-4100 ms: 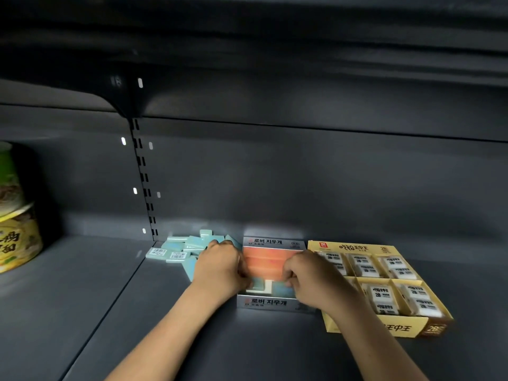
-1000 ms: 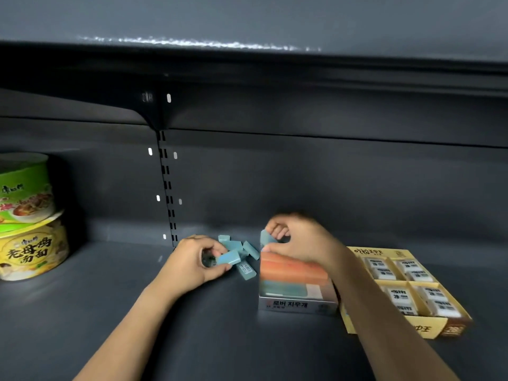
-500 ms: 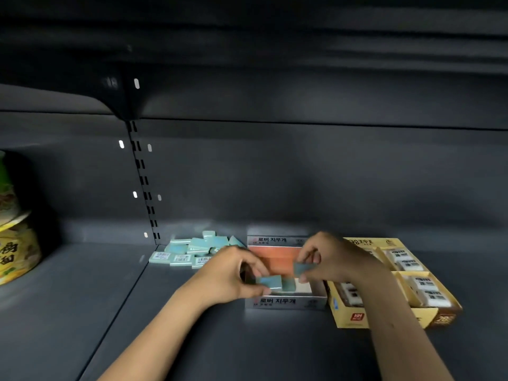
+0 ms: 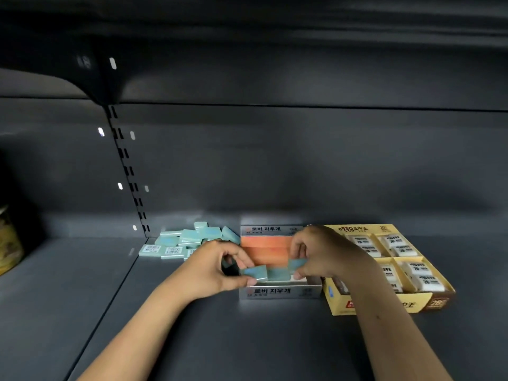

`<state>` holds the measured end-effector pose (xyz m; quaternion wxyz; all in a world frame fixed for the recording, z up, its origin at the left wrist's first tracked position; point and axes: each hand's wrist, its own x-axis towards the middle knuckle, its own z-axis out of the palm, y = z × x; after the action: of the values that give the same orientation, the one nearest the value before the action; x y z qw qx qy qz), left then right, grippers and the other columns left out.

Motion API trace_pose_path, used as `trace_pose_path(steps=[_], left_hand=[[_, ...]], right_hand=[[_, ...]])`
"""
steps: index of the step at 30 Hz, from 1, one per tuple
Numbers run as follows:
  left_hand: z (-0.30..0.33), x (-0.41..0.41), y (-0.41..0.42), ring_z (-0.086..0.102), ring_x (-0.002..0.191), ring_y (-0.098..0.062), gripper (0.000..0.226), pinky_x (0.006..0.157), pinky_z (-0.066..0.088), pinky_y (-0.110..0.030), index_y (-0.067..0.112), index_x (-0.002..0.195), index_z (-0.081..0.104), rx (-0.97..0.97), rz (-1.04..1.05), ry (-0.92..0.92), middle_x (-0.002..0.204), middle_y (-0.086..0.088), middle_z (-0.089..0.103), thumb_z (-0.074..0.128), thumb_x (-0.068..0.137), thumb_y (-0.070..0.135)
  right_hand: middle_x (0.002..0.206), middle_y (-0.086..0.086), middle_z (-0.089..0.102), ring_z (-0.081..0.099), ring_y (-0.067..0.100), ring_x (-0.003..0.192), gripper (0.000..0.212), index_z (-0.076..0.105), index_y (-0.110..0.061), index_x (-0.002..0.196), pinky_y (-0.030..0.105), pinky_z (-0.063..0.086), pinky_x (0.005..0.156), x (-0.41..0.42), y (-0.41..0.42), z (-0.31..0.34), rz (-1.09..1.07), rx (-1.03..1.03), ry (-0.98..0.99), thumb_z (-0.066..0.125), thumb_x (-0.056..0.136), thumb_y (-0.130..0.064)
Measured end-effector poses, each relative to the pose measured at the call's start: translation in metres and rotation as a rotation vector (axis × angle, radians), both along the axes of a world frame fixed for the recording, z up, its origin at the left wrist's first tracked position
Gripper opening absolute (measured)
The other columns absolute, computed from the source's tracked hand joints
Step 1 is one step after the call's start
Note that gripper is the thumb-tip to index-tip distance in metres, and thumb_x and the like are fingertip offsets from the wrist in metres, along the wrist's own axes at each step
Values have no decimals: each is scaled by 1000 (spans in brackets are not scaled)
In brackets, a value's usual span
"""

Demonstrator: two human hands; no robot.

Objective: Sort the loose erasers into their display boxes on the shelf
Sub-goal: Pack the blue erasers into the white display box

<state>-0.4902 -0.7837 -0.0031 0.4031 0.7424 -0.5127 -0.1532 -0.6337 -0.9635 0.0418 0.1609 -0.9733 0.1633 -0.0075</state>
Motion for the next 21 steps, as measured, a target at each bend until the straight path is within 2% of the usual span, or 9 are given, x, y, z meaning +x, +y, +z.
trace_pose_path(steps=[2, 4, 7, 12, 14, 16, 19, 21], left_hand=[[-1, -1, -1, 63, 73, -7, 10, 76, 50, -31, 25, 74, 72, -2, -18, 36, 77, 3, 72, 79, 69, 19], [-2, -3, -2, 65, 73, -11, 12, 77, 51, -35, 24, 72, 72, 4, -8, 10, 75, 3, 73, 74, 73, 12], [-3, -5, -2, 65, 74, -12, 15, 76, 51, -32, 24, 73, 73, 2, -8, -4, 75, 4, 73, 72, 75, 9], [-5, -4, -1, 64, 77, -10, 15, 75, 50, -25, 23, 76, 73, -1, -35, -72, 77, 9, 72, 68, 78, 9], [-9, -3, -3, 60, 83, -6, 13, 78, 46, -22, 28, 79, 71, -17, -70, -214, 80, 16, 68, 65, 80, 16], [-12, -5, -5, 54, 90, -4, 14, 84, 40, -19, 31, 88, 70, -37, -98, -315, 87, 19, 62, 56, 86, 31], [-13, -9, -7, 45, 93, -5, 44, 89, 34, -15, 35, 105, 67, -23, -123, -323, 93, 18, 53, 32, 90, 57], [-12, -10, -8, 42, 93, -6, 56, 92, 32, -18, 37, 112, 64, 0, -136, -328, 96, 16, 51, 19, 90, 62]], right_hand=[[86, -15, 48, 49, 7, 84, 30, 65, -19, 89, 12, 33, 60, -2, 2, 2, -12, -42, -7, 83, 65, -20], [84, -15, 48, 48, 7, 83, 30, 65, -17, 89, 12, 30, 58, -1, 5, 2, -19, -54, -6, 83, 65, -18], [81, -17, 45, 46, 7, 81, 26, 63, -18, 83, 12, 25, 56, 1, 8, 1, -18, -55, 15, 82, 66, -14], [90, -11, 49, 46, 9, 88, 26, 61, -20, 82, 13, 27, 60, 1, 9, 0, -15, -52, 15, 82, 67, -12], [92, -10, 50, 45, 10, 89, 26, 62, -19, 82, 16, 30, 68, 1, 10, 0, -20, -55, 15, 82, 67, -13], [92, -10, 49, 44, 10, 91, 26, 64, -18, 87, 20, 30, 79, 1, 11, 1, -21, -78, 25, 81, 68, -15], [80, -16, 43, 43, 11, 90, 27, 66, -19, 89, 23, 29, 80, 1, 12, 2, -30, -83, 32, 81, 68, -18], [78, -17, 41, 43, 10, 89, 27, 66, -19, 89, 22, 30, 78, 2, 12, 2, -43, -63, 33, 82, 67, -18]])
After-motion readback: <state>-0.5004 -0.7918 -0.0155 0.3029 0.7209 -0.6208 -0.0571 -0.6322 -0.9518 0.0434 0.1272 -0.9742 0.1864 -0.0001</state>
